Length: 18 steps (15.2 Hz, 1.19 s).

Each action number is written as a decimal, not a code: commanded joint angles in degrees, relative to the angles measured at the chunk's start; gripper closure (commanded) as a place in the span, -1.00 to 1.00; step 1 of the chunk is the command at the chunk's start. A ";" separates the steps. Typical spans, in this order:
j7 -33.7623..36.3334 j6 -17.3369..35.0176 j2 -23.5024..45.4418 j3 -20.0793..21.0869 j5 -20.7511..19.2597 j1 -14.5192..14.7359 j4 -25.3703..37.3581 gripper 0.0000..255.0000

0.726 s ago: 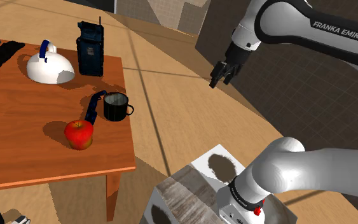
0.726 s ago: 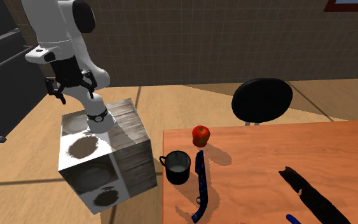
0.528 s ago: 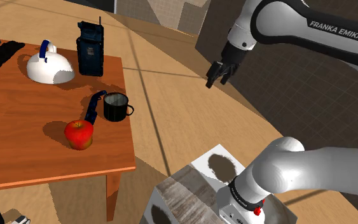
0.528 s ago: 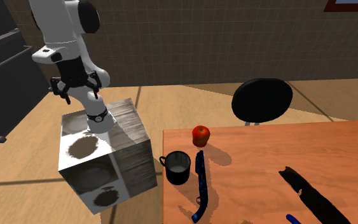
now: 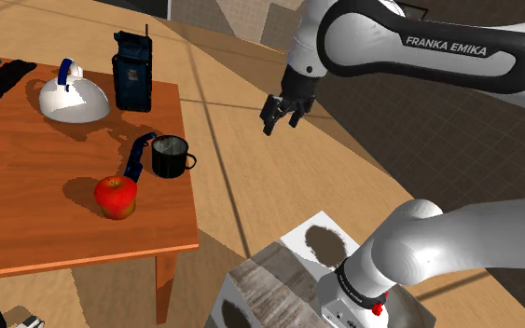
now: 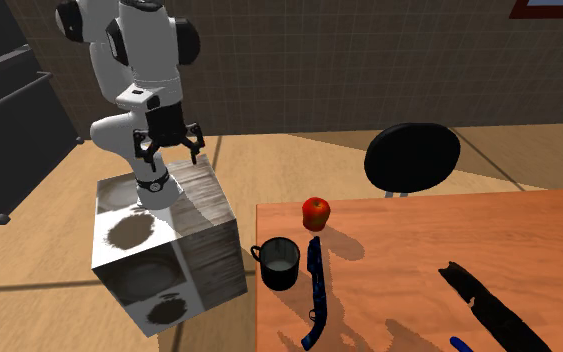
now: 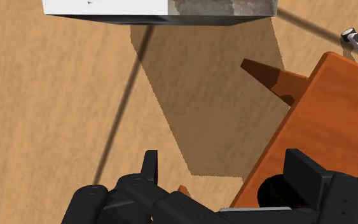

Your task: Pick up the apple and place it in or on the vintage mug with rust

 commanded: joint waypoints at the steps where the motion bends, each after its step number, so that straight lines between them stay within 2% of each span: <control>1: 2.78 1.18 3.18 2.69 0.06 0.39 1.72 -1.00; 6: 9.76 3.63 11.99 9.23 -1.40 0.74 7.00 -1.00; 10: 15.96 4.70 20.09 14.26 -4.41 0.82 12.47 -1.00; 15: 24.55 4.34 31.78 19.75 -10.82 1.69 21.00 -1.00; 18: 29.78 2.94 39.61 21.94 -15.80 3.48 27.14 -1.00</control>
